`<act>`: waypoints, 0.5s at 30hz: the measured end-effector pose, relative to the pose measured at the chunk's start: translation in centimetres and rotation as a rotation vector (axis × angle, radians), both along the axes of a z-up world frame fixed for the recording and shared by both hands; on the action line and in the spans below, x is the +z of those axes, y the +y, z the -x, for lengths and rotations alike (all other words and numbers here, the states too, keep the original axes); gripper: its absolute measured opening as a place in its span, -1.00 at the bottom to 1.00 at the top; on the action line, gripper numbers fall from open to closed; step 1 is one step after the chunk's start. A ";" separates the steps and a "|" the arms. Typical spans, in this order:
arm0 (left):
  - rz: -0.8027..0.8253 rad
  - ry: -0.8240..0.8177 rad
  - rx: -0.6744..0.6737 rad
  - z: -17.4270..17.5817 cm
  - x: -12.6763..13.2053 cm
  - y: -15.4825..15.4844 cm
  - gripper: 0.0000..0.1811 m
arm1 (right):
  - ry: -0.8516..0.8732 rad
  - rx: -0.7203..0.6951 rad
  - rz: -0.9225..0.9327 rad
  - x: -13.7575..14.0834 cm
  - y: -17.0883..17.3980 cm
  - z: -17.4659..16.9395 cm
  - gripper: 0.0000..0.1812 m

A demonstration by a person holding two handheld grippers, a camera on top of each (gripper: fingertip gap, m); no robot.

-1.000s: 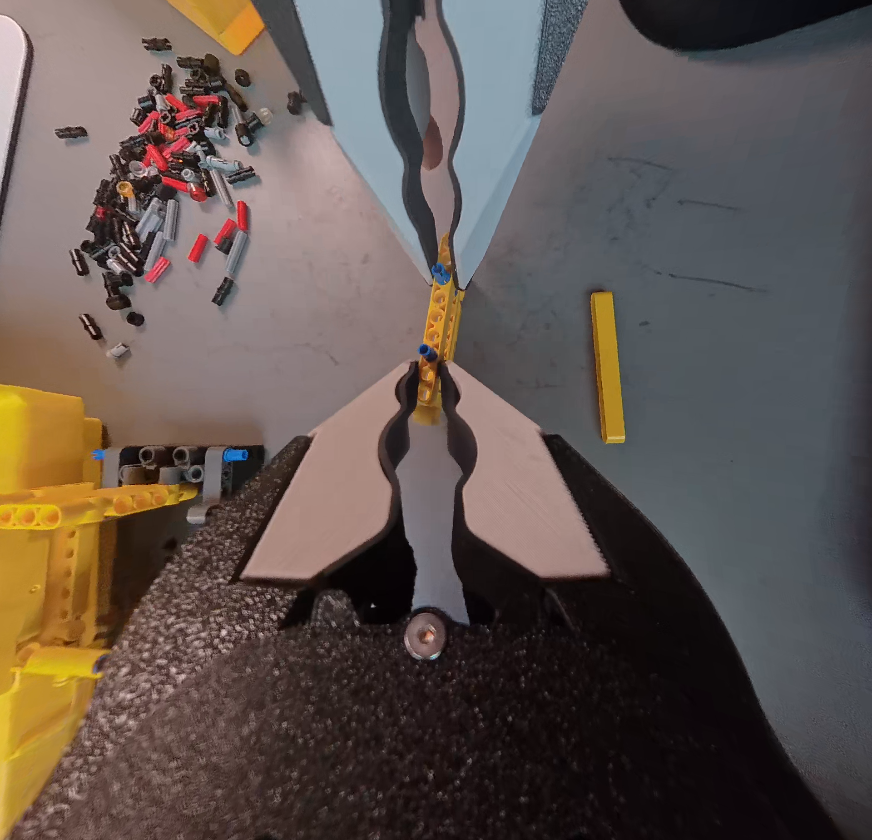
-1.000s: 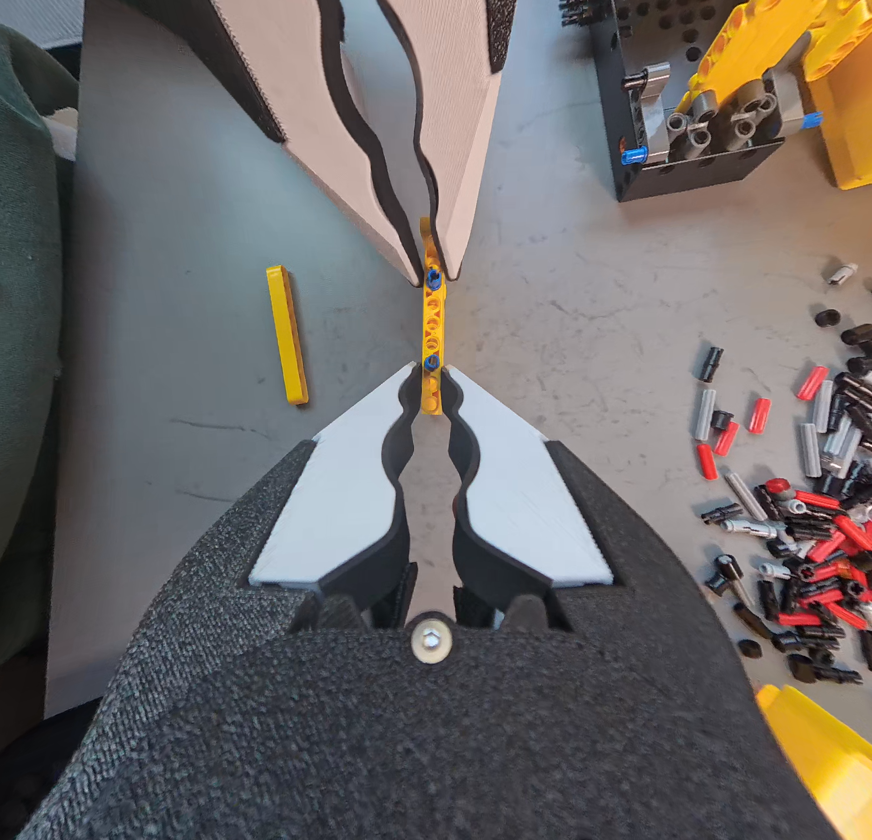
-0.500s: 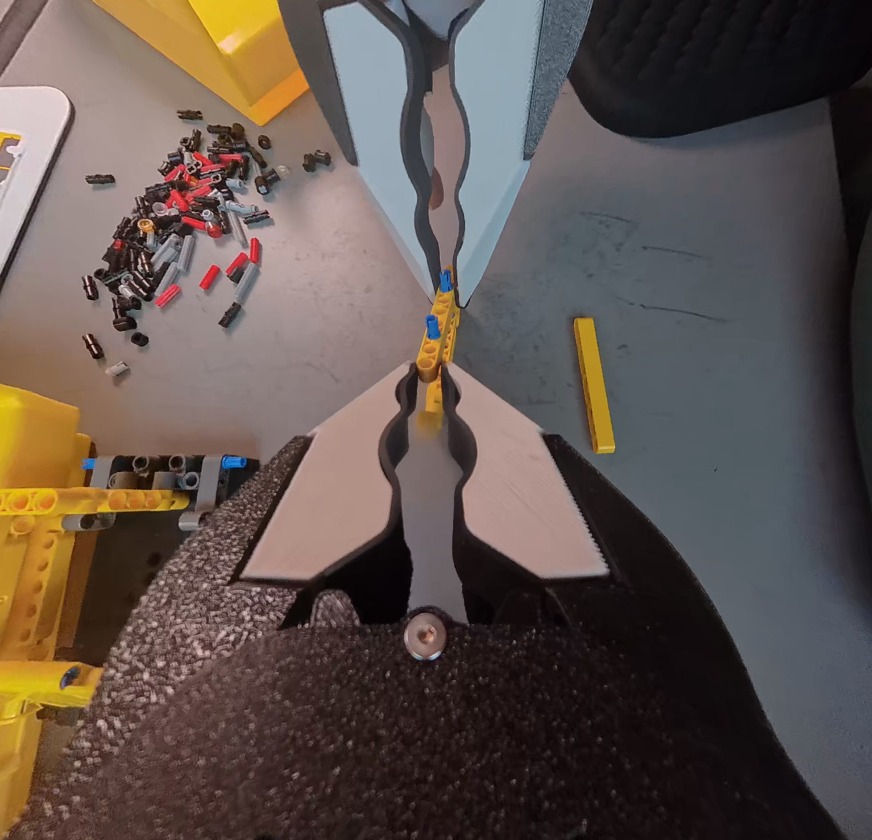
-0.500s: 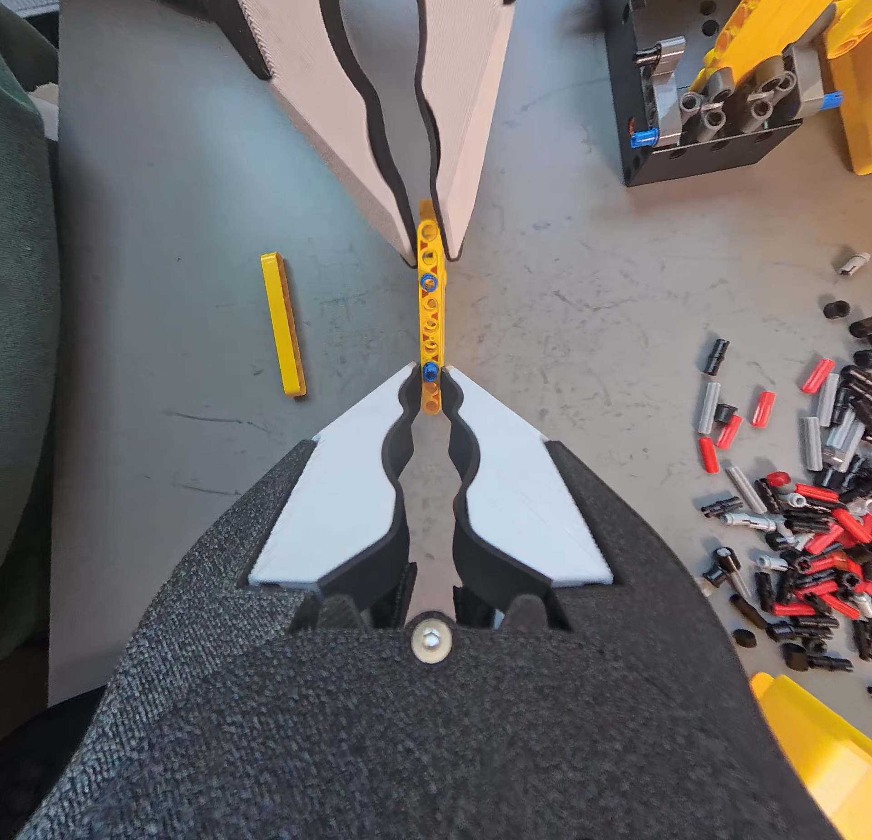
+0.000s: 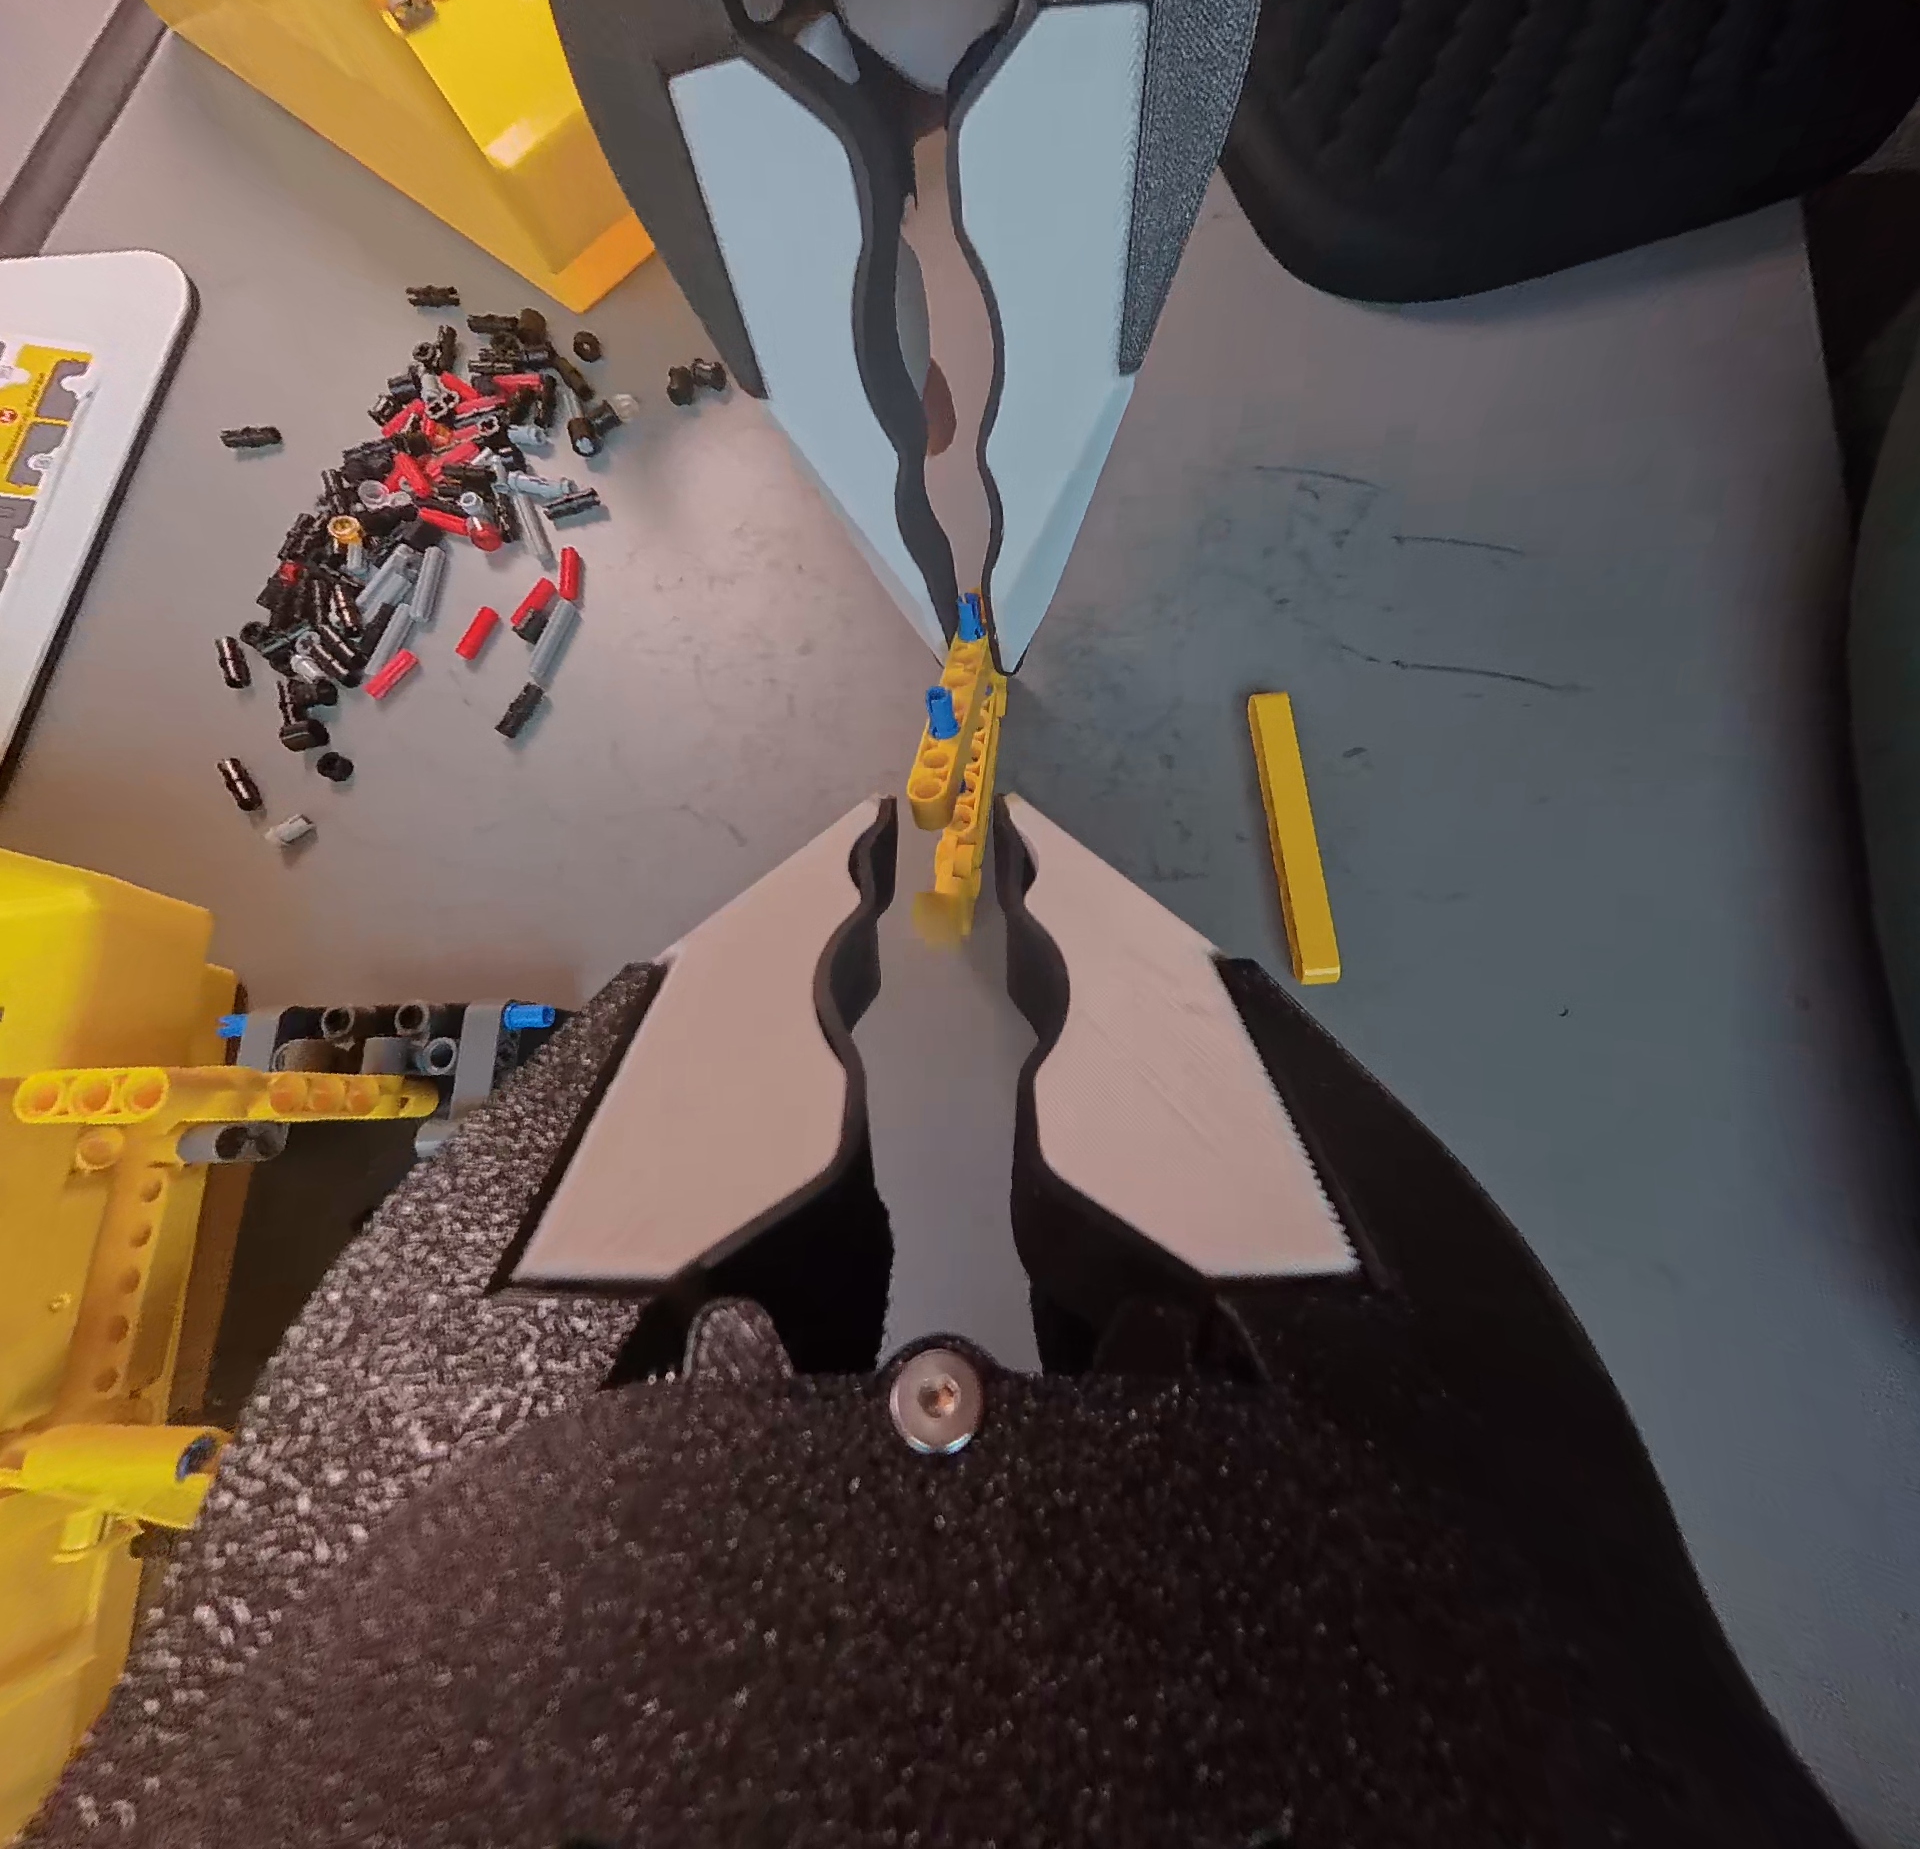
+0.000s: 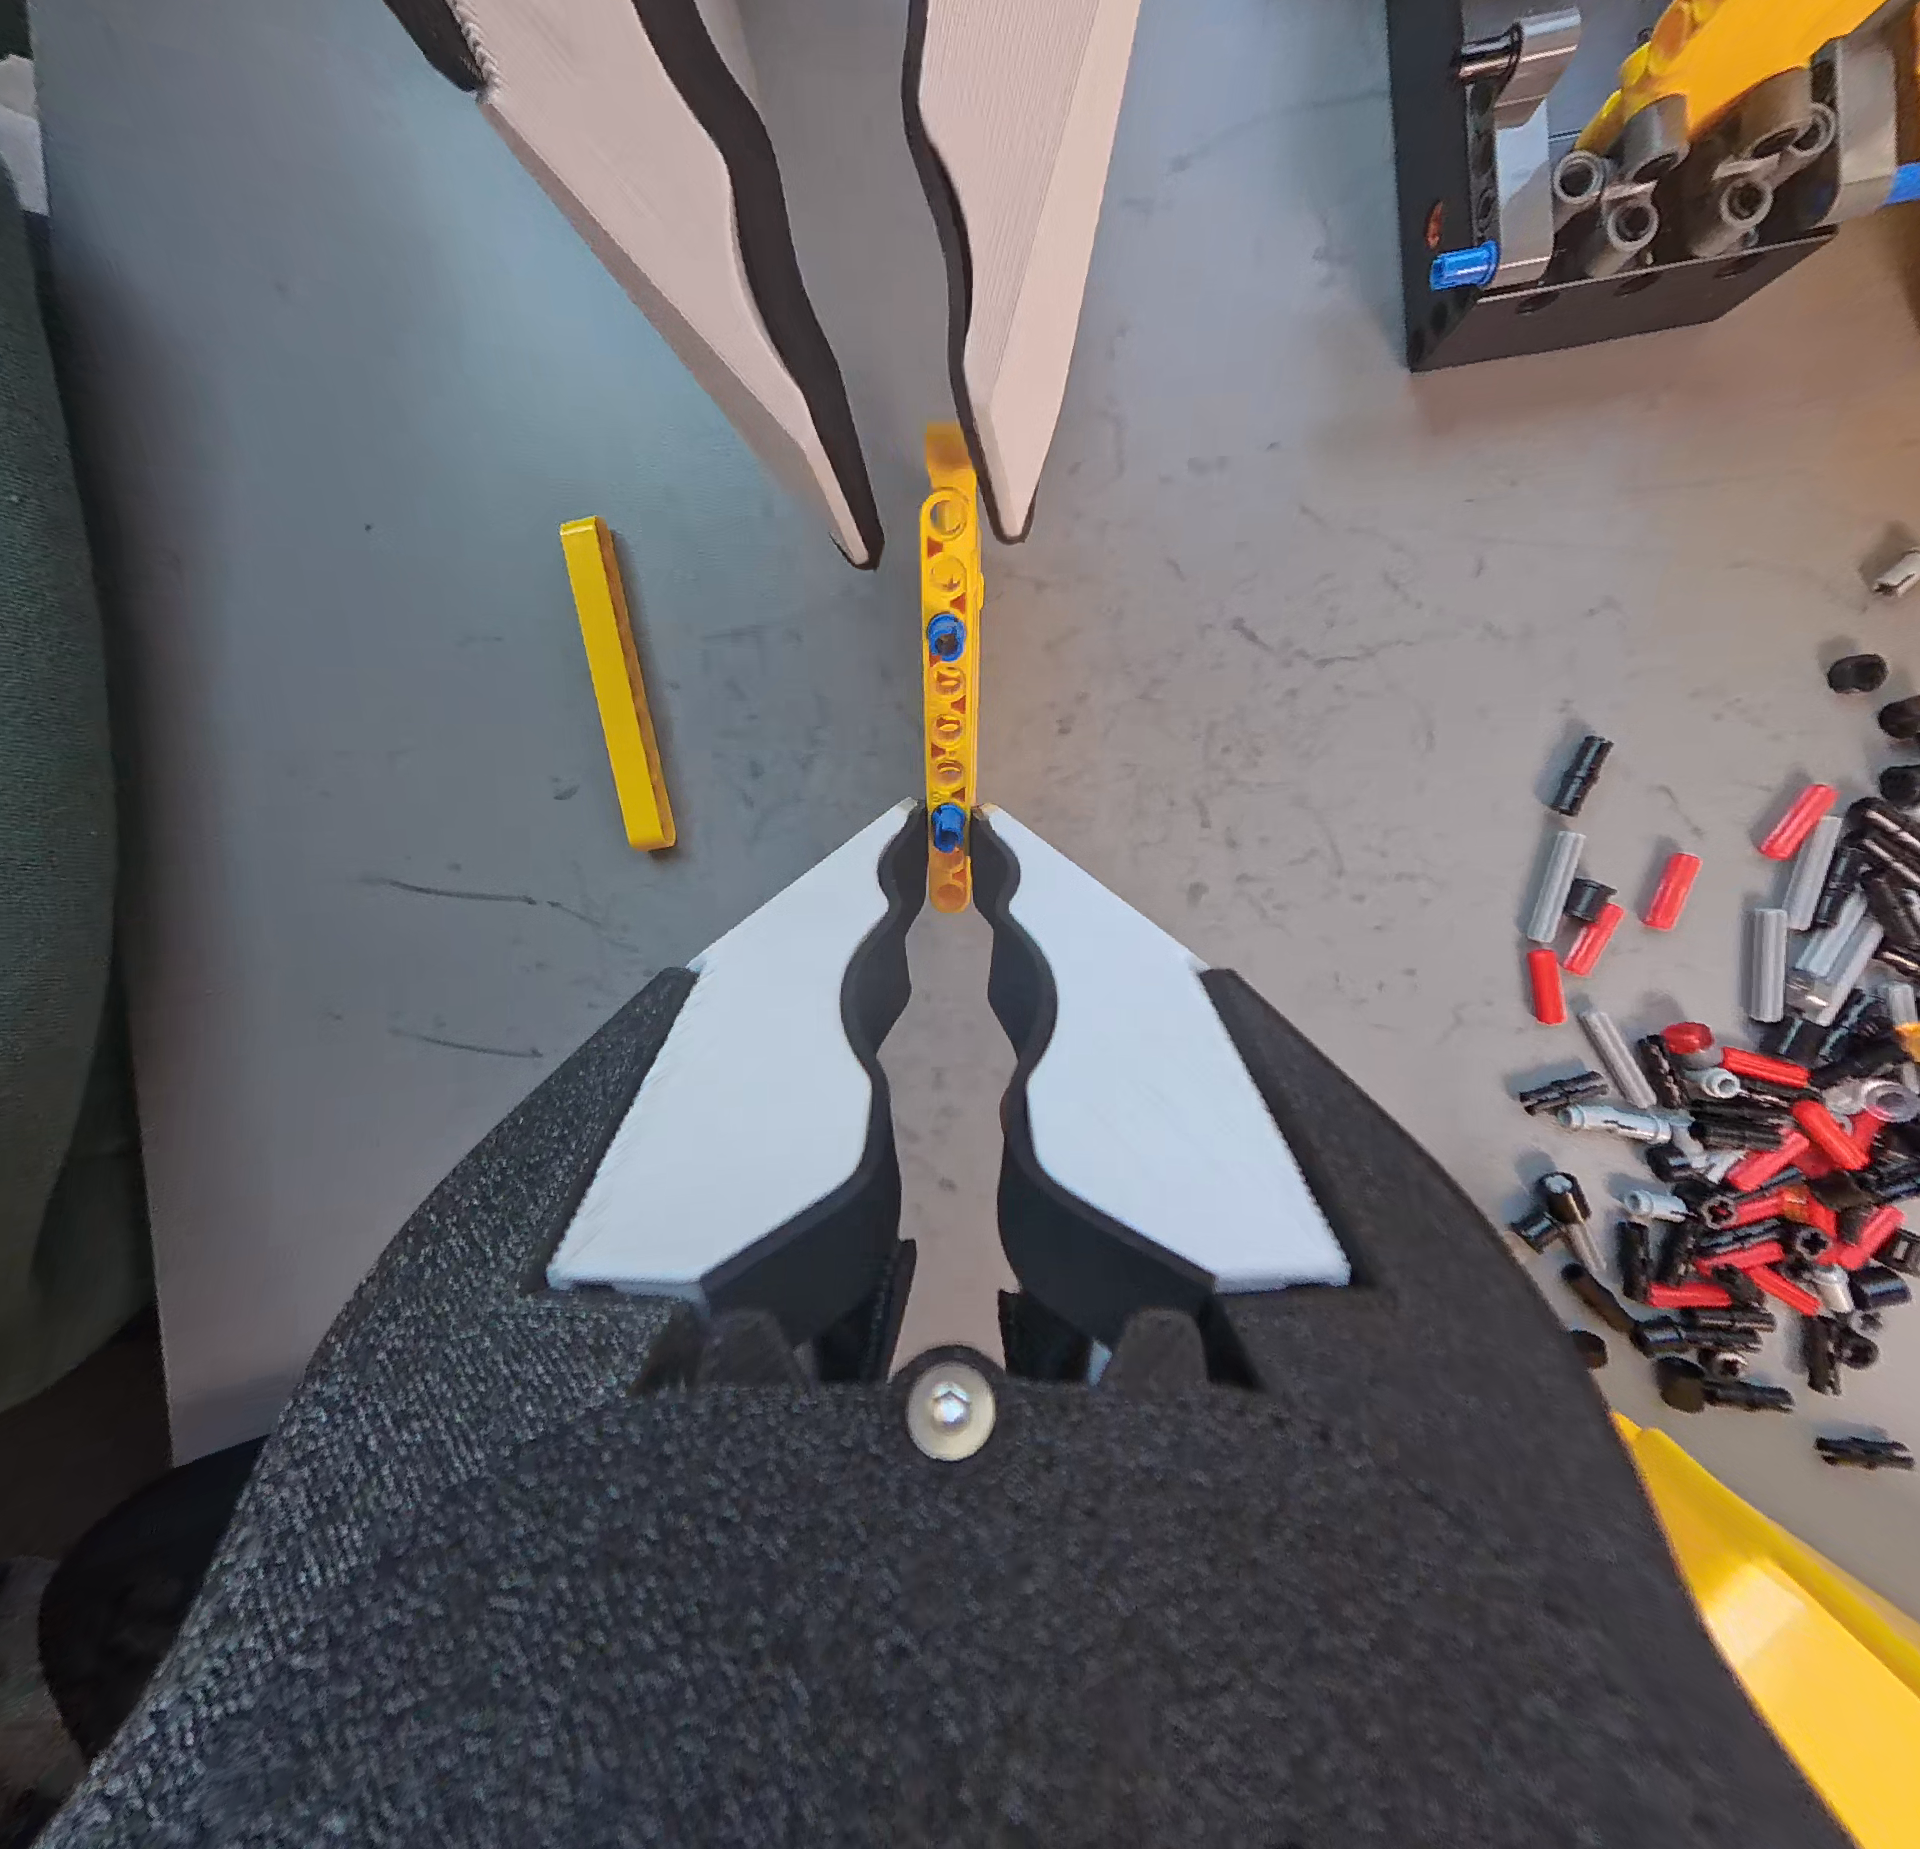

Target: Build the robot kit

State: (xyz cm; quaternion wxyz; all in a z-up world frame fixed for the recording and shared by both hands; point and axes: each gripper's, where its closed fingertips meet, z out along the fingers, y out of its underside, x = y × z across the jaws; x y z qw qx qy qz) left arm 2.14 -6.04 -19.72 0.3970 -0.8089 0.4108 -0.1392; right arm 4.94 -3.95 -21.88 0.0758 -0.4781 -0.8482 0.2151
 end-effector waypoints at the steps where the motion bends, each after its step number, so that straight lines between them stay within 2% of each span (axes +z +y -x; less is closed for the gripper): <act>1: -0.007 0.003 0.001 -0.1 0.0 0.1 -0.82 | -0.006 0.001 -0.004 0.0 0.0 0.0 -0.93; 3: -0.014 0.006 0.007 -0.2 -0.1 0.2 -0.91 | -0.016 0.006 -0.017 0.0 0.0 0.0 -0.92; 11: 0.026 0.080 0.021 0.1 -1.6 0.2 -0.93 | 0.011 0.009 -0.055 0.0 0.4 0.3 -0.91; 15: 0.061 0.030 0.034 -0.1 -1.6 0.3 -0.93 | 0.017 0.003 -0.028 0.0 0.4 0.1 -0.92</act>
